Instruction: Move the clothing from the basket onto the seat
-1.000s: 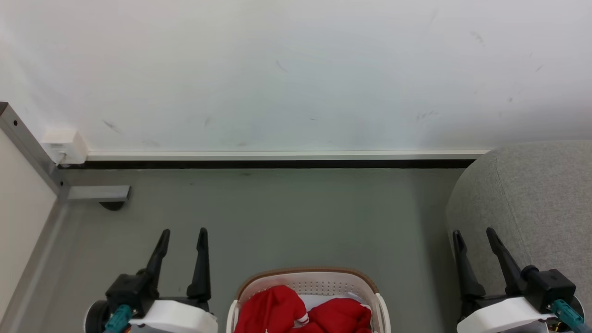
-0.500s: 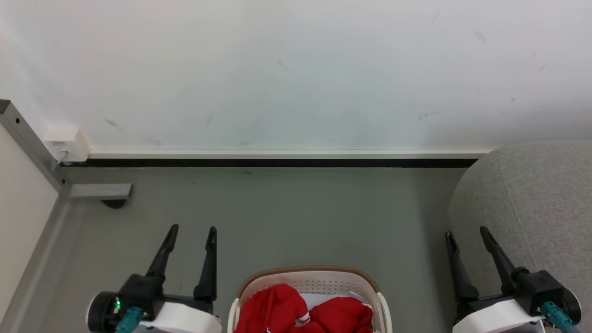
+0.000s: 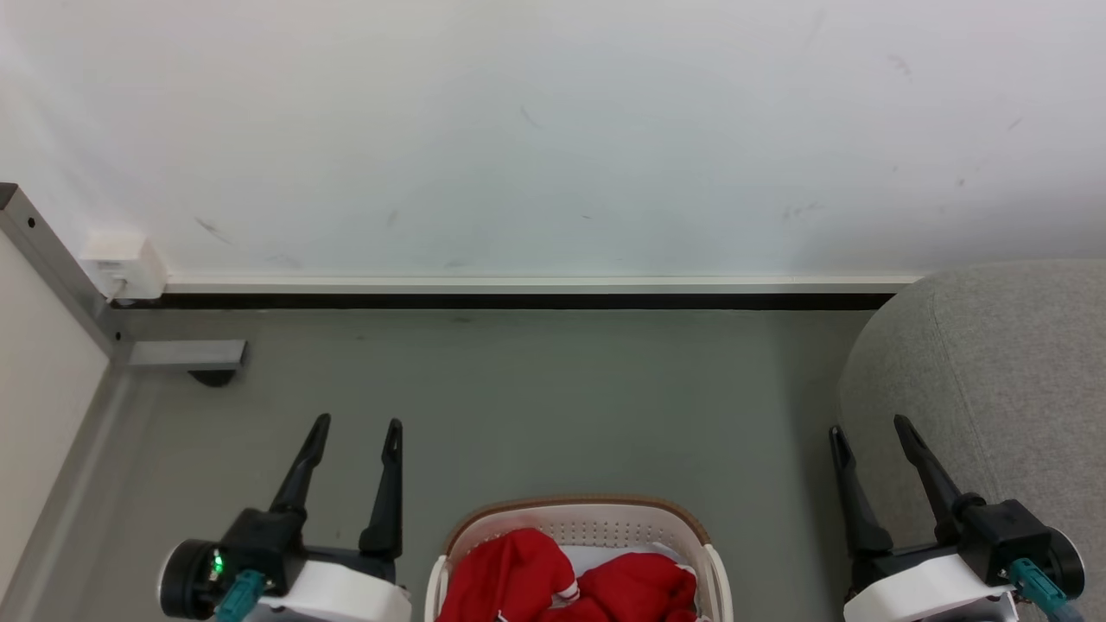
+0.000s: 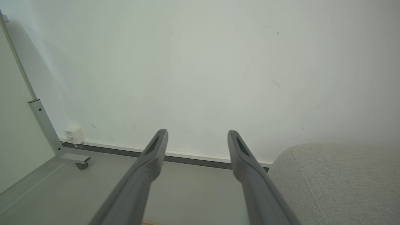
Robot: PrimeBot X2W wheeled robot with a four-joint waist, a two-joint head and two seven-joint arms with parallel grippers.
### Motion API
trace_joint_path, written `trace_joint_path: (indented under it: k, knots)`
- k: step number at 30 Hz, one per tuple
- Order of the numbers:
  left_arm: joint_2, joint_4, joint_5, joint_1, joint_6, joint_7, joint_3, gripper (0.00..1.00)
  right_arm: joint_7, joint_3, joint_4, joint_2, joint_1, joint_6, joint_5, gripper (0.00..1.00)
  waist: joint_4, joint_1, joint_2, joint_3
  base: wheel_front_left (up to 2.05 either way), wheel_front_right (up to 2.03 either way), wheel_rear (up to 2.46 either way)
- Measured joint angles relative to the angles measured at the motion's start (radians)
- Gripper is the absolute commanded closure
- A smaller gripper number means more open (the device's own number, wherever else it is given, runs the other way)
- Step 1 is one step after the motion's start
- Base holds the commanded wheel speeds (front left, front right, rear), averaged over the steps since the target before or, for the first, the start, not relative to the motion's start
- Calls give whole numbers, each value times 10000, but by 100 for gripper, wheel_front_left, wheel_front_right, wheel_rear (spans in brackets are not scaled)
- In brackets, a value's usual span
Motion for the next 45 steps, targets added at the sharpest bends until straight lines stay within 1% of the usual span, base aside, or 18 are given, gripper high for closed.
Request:
trace_joint_path:
  k: [13, 21, 26, 29, 33, 39, 45]
  knots:
    - [-13, 38, -48, -18, -2, -6, 75, 0, 0, 8, 21, 2, -35, 0, 163, 0, -103, 0, 0, -27, 0, 0, 0]
    - [-19, 360, -215, -99, -107, -6, 130, 0, 0, -90, -67, 10, -142, 0, 623, 0, -541, 0, 0, 244, 0, 0, 0]
    - [-25, 886, -190, -462, -330, -6, 52, 0, -2, -56, -211, 10, -378, 0, 932, 0, -931, 0, 0, 647, 0, 0, 0]
    - [-21, 1430, -178, -757, -468, -6, 48, 0, -2, -48, -431, 12, -529, 0, 1099, 0, -1182, 0, 0, 955, 0, 0, 0]
    - [-13, 2452, -178, -1174, -633, -6, 10, 0, -4, -40, -1051, 10, -747, 0, 1306, 0, -1504, 0, 0, 1424, 0, 0, 0]
    - [94, 4380, -186, -2147, -907, -6, -142, 0, -4, -56, -1891, 8, -1057, 0, 1597, 0, -1983, 1, 0, 2236, 0, 0, 0]
    - [337, 6508, -217, -3269, -1135, -8, -416, 0, -6, 56, -2638, 12, -1572, 0, 1764, 0, -2466, 1, 0, 3202, 0, 0, 0]
